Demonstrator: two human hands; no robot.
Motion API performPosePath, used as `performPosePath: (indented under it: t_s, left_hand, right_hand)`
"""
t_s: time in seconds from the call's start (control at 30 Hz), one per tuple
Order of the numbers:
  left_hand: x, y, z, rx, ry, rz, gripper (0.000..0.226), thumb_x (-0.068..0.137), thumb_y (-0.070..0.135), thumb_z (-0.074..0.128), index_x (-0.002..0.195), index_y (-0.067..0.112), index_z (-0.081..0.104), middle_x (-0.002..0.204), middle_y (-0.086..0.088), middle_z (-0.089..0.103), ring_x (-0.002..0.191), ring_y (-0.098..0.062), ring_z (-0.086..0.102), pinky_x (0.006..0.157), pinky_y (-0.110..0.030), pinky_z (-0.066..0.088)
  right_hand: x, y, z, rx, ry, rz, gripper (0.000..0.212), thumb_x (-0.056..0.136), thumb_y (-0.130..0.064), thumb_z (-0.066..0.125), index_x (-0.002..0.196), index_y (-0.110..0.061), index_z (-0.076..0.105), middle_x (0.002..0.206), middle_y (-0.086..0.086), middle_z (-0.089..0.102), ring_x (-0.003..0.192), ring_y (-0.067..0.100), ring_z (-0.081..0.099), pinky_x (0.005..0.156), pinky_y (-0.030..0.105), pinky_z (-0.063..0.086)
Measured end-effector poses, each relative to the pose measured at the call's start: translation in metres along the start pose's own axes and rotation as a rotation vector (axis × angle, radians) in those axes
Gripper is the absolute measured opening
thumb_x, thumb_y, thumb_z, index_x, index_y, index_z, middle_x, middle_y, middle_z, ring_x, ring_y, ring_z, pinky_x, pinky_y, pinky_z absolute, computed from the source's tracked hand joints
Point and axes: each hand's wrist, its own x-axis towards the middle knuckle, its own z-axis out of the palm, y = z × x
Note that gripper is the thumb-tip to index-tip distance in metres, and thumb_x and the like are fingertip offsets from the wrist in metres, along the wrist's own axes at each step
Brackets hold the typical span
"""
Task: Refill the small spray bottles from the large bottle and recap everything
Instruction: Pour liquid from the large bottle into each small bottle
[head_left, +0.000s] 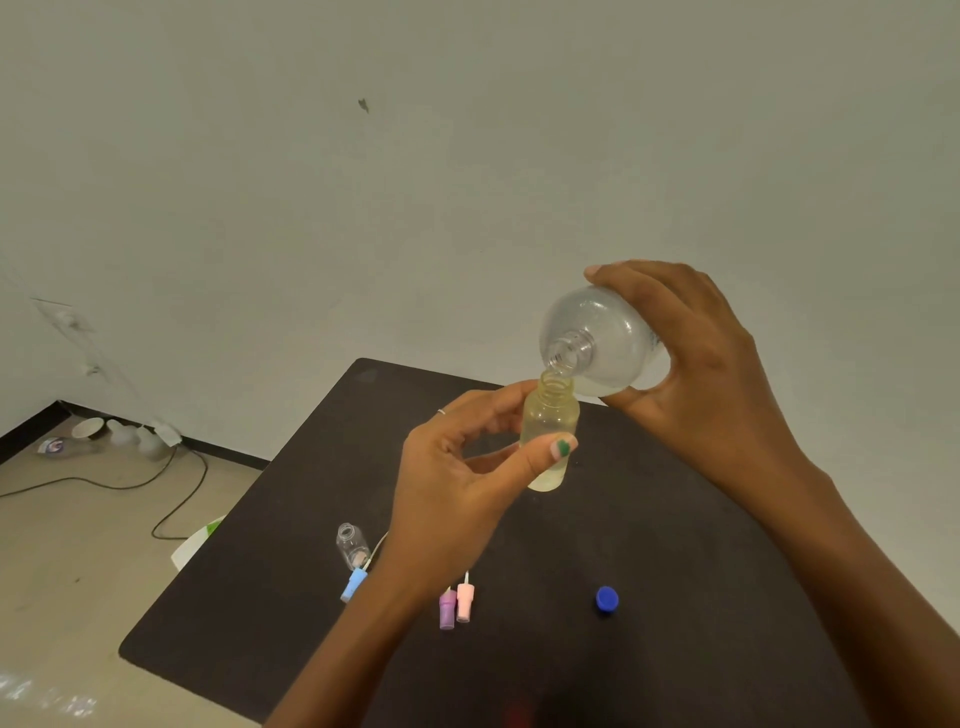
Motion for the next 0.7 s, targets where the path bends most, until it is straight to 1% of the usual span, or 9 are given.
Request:
performPosePath:
  t_s: [0.17,0.27,0.37,0.43,0.5,0.57,0.6,0.67,0.7]
  left_hand:
    - [0.0,-0.007,0.001,0.024,0.001,-0.004,0.034,0.07,0.029,0.069,0.104,0.028,0.066,0.099,0.013,0.068,0.093,-0.005,0.065,0.072,-0.01,0.051]
    - [-0.001,-0.011,0.001,0.021,0.003,-0.006,0.033,0.07,0.028,0.069,0.103,0.028,0.066,0.098,0.012,0.069,0.092,-0.005,0.066,0.071,-0.01,0.051]
    - [-0.002,-0.014,0.003,-0.004,0.009,-0.007,0.032,0.07,0.027,0.068,0.101,0.031,0.065,0.094,0.017,0.07,0.09,-0.002,0.066,0.071,-0.007,0.049]
    - [-0.002,-0.02,0.005,-0.004,0.016,-0.015,0.032,0.07,0.026,0.068,0.101,0.033,0.064,0.092,0.019,0.07,0.09,-0.001,0.066,0.072,-0.007,0.049]
    - [-0.003,-0.033,0.007,0.007,0.036,-0.042,0.032,0.071,0.025,0.07,0.101,0.035,0.065,0.091,0.018,0.071,0.09,0.0,0.066,0.072,-0.007,0.049]
    - [-0.006,-0.054,0.011,0.024,0.051,-0.099,0.034,0.073,0.021,0.073,0.104,0.033,0.066,0.095,0.012,0.072,0.093,-0.002,0.067,0.076,-0.012,0.052]
    - [-0.009,-0.068,0.013,0.028,0.051,-0.141,0.035,0.073,0.019,0.075,0.105,0.031,0.067,0.098,0.01,0.072,0.095,-0.004,0.067,0.078,-0.017,0.053]
    - [-0.016,-0.097,0.02,0.017,0.052,-0.246,0.036,0.075,0.015,0.076,0.106,0.03,0.068,0.1,0.009,0.072,0.098,-0.005,0.066,0.085,-0.027,0.054]
    - [-0.02,-0.112,0.023,0.02,0.057,-0.294,0.035,0.075,0.014,0.076,0.104,0.031,0.068,0.099,0.011,0.073,0.097,-0.005,0.066,0.087,-0.03,0.053]
  right_hand:
    - [-0.007,0.005,0.007,0.07,-0.015,0.056,0.063,0.07,-0.031,0.075,0.127,-0.014,0.054,0.123,0.004,0.056,0.112,0.023,0.052,0.089,0.021,0.04]
    - [-0.011,0.008,0.011,0.096,-0.02,0.086,0.064,0.069,-0.03,0.075,0.126,-0.014,0.053,0.123,0.004,0.056,0.111,0.023,0.054,0.089,0.024,0.042]
    - [-0.018,0.013,0.015,0.129,-0.021,0.127,0.066,0.067,-0.03,0.077,0.127,-0.016,0.052,0.122,0.002,0.056,0.111,0.02,0.054,0.089,0.024,0.043]
    - [-0.023,0.015,0.017,0.165,-0.023,0.182,0.069,0.065,-0.03,0.083,0.126,-0.018,0.052,0.122,0.0,0.056,0.109,0.016,0.054,0.089,0.019,0.043]
    - [-0.028,0.017,0.02,0.188,-0.022,0.243,0.073,0.062,-0.028,0.087,0.125,-0.018,0.052,0.12,-0.002,0.057,0.107,0.01,0.053,0.088,0.01,0.039]
    - [-0.034,0.019,0.023,0.223,-0.025,0.309,0.074,0.059,-0.027,0.089,0.123,-0.019,0.053,0.117,-0.006,0.056,0.106,0.004,0.051,0.087,0.005,0.037]
    - [-0.037,0.02,0.025,0.245,-0.029,0.341,0.074,0.058,-0.027,0.089,0.123,-0.021,0.053,0.116,-0.01,0.056,0.105,0.001,0.05,0.085,0.004,0.038]
    - [-0.044,0.023,0.03,0.274,-0.041,0.392,0.074,0.058,-0.027,0.089,0.122,-0.025,0.053,0.115,-0.015,0.055,0.106,0.0,0.049,0.084,0.007,0.041]
    - [-0.047,0.024,0.032,0.286,-0.046,0.413,0.074,0.057,-0.028,0.089,0.122,-0.026,0.053,0.116,-0.015,0.055,0.106,0.0,0.05,0.085,0.01,0.042]
